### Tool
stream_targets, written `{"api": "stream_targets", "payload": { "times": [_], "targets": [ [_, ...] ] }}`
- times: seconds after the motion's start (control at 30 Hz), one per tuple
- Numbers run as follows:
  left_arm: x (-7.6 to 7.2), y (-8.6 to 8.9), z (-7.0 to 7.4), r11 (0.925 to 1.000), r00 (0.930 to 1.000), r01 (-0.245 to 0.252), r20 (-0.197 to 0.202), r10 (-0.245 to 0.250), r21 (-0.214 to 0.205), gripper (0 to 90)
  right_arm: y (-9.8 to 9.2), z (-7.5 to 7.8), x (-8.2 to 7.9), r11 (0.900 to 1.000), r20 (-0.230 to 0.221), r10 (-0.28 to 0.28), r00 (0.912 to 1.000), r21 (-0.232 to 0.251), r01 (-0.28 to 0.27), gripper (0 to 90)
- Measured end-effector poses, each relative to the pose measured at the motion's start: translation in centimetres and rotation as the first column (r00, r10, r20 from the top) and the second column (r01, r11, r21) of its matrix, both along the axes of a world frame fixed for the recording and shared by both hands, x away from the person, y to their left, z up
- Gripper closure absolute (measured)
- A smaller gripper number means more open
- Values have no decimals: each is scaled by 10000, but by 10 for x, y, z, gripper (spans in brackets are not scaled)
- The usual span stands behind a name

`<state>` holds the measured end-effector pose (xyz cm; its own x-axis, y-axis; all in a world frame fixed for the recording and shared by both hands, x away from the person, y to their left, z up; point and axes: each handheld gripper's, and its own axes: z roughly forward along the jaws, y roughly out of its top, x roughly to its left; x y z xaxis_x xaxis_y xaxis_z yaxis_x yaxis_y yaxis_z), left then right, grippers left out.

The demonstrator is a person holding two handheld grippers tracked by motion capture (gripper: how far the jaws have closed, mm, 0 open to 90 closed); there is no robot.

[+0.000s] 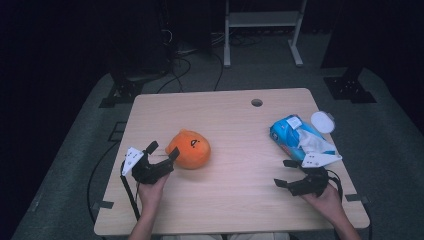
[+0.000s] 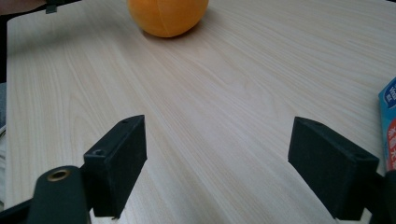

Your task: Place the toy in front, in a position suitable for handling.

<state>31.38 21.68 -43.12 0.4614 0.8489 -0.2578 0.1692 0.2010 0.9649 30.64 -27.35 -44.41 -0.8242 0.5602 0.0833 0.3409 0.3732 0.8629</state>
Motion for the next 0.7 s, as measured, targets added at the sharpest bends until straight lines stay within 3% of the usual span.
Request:
{"api": "stream_targets", "payload": {
  "times": [0.3, 0.7],
  "targets": [
    [2, 0, 7, 9993, 9999, -93, 46, 95, -352, 68, 3, 1, -3, 9999, 65, 139, 9999, -24, -139, 184],
    [9, -21, 6, 9987, 9987, 508, 7, -508, 16, 69, 1, 1, -3, 10000, 23, 43, 10000, 41, -43, 184]
  ]
}}
